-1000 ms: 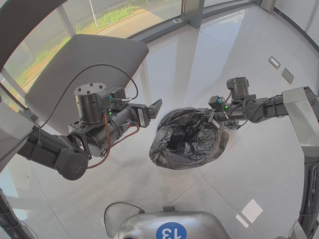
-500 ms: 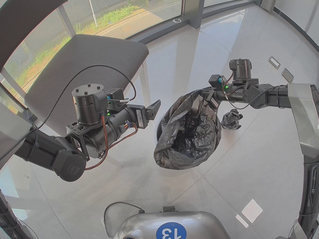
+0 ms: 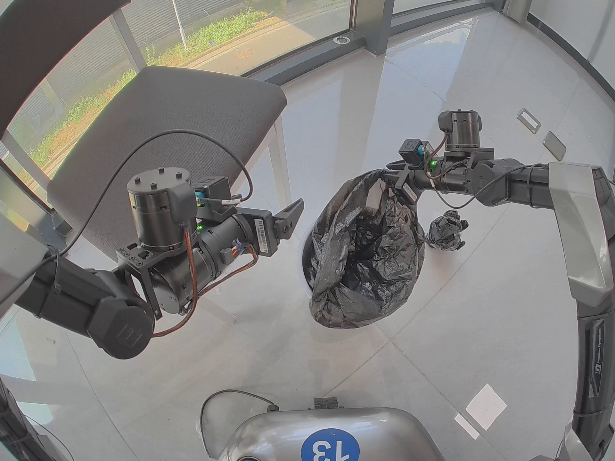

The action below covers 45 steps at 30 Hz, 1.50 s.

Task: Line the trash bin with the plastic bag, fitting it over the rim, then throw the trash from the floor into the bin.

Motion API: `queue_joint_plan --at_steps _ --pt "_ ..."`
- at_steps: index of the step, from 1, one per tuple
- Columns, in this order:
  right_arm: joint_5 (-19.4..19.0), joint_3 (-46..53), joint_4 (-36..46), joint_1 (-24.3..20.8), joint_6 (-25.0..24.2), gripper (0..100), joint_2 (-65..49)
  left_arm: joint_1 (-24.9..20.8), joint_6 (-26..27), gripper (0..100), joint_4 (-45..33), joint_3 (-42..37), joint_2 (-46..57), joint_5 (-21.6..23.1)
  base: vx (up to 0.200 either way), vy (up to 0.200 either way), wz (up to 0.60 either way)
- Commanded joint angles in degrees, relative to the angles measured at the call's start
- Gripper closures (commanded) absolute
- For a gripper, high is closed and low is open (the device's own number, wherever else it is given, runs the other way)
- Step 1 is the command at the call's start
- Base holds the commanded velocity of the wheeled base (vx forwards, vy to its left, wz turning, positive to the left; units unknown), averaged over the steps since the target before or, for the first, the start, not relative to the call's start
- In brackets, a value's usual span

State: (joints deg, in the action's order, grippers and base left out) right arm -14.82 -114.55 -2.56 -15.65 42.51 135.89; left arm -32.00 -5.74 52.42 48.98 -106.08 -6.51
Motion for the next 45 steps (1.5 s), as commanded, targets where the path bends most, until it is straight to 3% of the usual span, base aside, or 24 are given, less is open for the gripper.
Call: queue_joint_plan --at_steps 1,13,21,27,32,35,40,45 --pt "-0.03 -0.04 0.01 -0.26 -1.29 0 0.25 0.01 -0.06 0 -0.12 -0.29 0.53 0.01 0.000 0.000 0.00" --pt "-0.03 1.62 2.38 0.36 -3.31 0 -4.67 -1.93 0.91 0 -0.21 -1.35 0.61 0.01 0.000 0.000 0.00" --pt "0.94 17.17 3.79 6.42 -3.22 0 -16.18 -6.85 4.25 0 -0.21 -1.43 -4.22 0.18 0.000 0.000 0.00" --pt "0.94 25.79 0.63 8.01 -3.13 0 -21.19 -7.20 4.34 0 -0.30 -1.43 -5.10 0.09 0.000 0.000 0.00" --pt "0.67 24.73 -1.92 7.83 -3.31 0 -20.75 -7.11 4.25 0 -0.21 -1.52 -5.10 0.09 0.000 0.000 0.00" --pt "0.76 23.15 -2.71 5.55 -3.40 0 -19.43 -7.02 4.07 0 -0.21 -2.14 -4.57 0.09 0.000 0.000 0.00" --pt "0.94 13.57 -4.73 1.41 -4.01 0 -12.75 -6.06 3.63 0 -0.12 -3.19 -3.69 0.01 0.000 0.000 0.00" --pt "0.85 6.71 -4.47 0.36 -4.10 0 -7.39 -5.27 3.72 0 -0.12 -3.10 -3.08 0.01 0.000 0.000 0.00"
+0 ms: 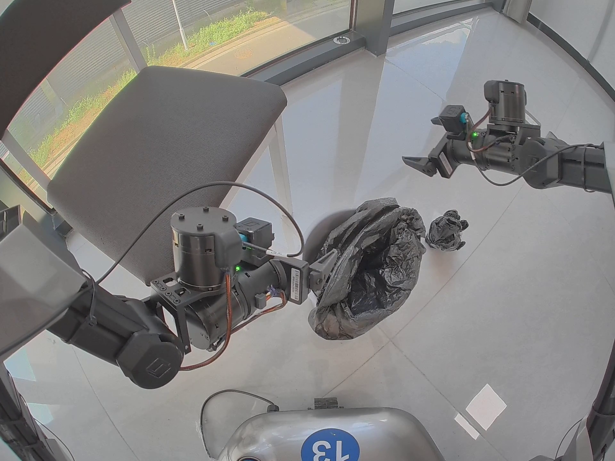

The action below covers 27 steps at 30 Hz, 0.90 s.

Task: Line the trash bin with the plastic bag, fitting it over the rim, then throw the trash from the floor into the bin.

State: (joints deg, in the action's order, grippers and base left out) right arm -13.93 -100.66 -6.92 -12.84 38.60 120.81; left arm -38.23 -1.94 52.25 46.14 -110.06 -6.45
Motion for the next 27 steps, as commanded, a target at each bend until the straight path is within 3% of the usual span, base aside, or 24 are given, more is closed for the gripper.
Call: queue_joint_plan --at_steps 1,6,9,15,20,27 --pt "-0.04 -6.83 -0.02 -2.46 -0.19 0 7.60 0.96 0.00 0 0.05 -0.26 1.07 -0.06 0.000 0.000 0.00" --pt "-0.04 0.29 1.48 -1.14 -0.10 0 1.62 0.00 0.53 0 0.05 -0.09 1.34 -0.06 0.000 0.000 0.00" --pt "0.05 12.94 5.34 1.15 0.08 0 -9.10 -2.55 2.64 0 0.05 0.26 0.28 -0.06 0.000 0.000 0.00" --pt "0.22 32.72 5.17 4.66 -0.01 0 -25.10 -5.19 5.98 0 -0.04 2.90 -4.29 -0.14 0.000 0.000 0.00" --pt "0.22 44.85 5.34 7.48 0.08 0 -37.22 -4.66 8.35 0 -0.13 5.10 -8.60 -0.14 0.000 0.000 0.00" --pt "0.14 53.28 5.87 11.87 0.08 0 -47.33 -2.64 8.53 0 -0.48 8.88 -14.75 0.03 0.000 0.000 0.00"
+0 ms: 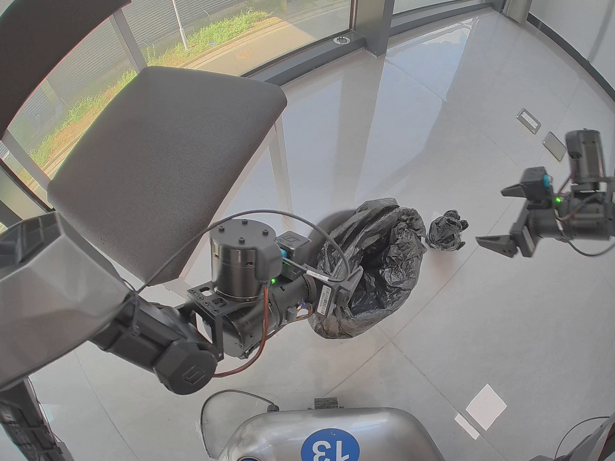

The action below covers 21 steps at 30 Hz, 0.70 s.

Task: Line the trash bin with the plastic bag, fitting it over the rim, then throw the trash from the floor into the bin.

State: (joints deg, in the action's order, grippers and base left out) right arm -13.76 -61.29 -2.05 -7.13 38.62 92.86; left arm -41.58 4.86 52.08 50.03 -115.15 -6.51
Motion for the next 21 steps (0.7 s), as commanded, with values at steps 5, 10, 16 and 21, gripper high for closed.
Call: queue_joint_plan --at_steps 5,10,16,21 --pt "-0.04 17.09 0.91 7.40 0.05 0 -22.19 1.06 1.64 0 -0.57 9.12 -14.05 0.45 0.000 0.000 0.00" --pt "-0.04 17.44 0.82 7.75 -0.04 0 -22.37 1.06 1.46 0 -0.57 11.41 -16.33 0.53 0.000 0.000 0.00" --pt "-0.12 17.26 0.64 7.83 -0.04 0 -22.46 1.59 -0.03 0 -0.57 13.34 -17.12 0.53 0.000 0.000 0.00" --pt "-0.12 17.44 0.64 7.83 -0.04 0 -22.54 1.50 -0.12 0 -0.57 13.43 -17.21 0.62 0.000 0.000 0.00"
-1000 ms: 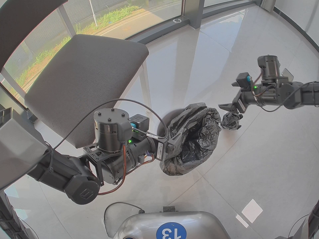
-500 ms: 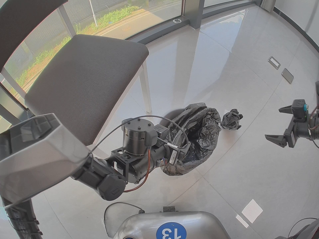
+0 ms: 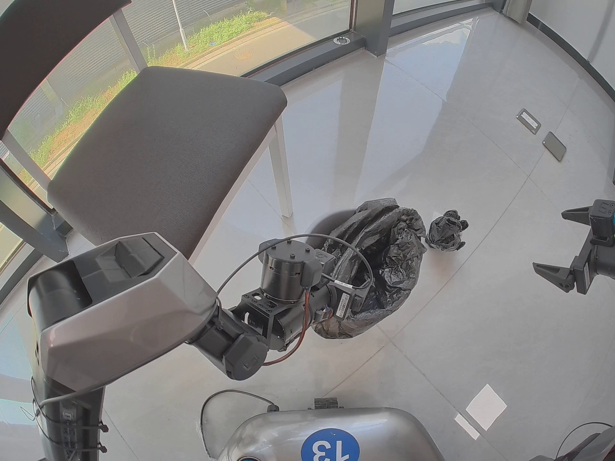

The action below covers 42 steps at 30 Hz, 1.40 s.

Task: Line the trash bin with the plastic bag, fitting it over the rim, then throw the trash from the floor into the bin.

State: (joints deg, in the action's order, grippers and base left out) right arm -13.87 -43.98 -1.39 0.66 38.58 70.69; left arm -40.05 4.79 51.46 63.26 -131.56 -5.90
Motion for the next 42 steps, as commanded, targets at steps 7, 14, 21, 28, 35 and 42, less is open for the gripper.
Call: queue_joint_plan --at_steps 7,14,21,28,35,42 --pt "-0.01 0.83 -0.02 0.13 -0.09 0 -1.00 -0.30 0.04 0 0.05 0.46 -1.77 -0.08 0.000 0.000 0.00" --pt "-0.01 1.36 -0.10 0.31 -0.09 0 -1.44 -0.12 0.04 100 0.05 0.82 -2.21 -0.08 0.000 0.000 0.00" --pt "-0.01 1.18 -0.19 0.40 -0.09 0 -1.52 -0.03 -0.04 100 0.05 0.90 -2.21 -0.43 0.000 0.000 0.00" --pt "-0.01 1.44 -0.10 0.48 0.00 0 -2.14 4.71 -2.59 100 0.22 2.05 0.43 -2.27 0.000 0.000 0.00" --pt "-0.01 1.71 -0.02 0.48 0.09 0 -2.14 10.51 -2.51 100 0.14 1.96 3.42 -2.36 0.000 0.000 0.00" --pt "-0.10 2.24 0.07 0.48 0.18 0 -2.14 12.10 -3.12 100 0.22 1.69 3.86 -2.45 0.000 0.000 0.00"
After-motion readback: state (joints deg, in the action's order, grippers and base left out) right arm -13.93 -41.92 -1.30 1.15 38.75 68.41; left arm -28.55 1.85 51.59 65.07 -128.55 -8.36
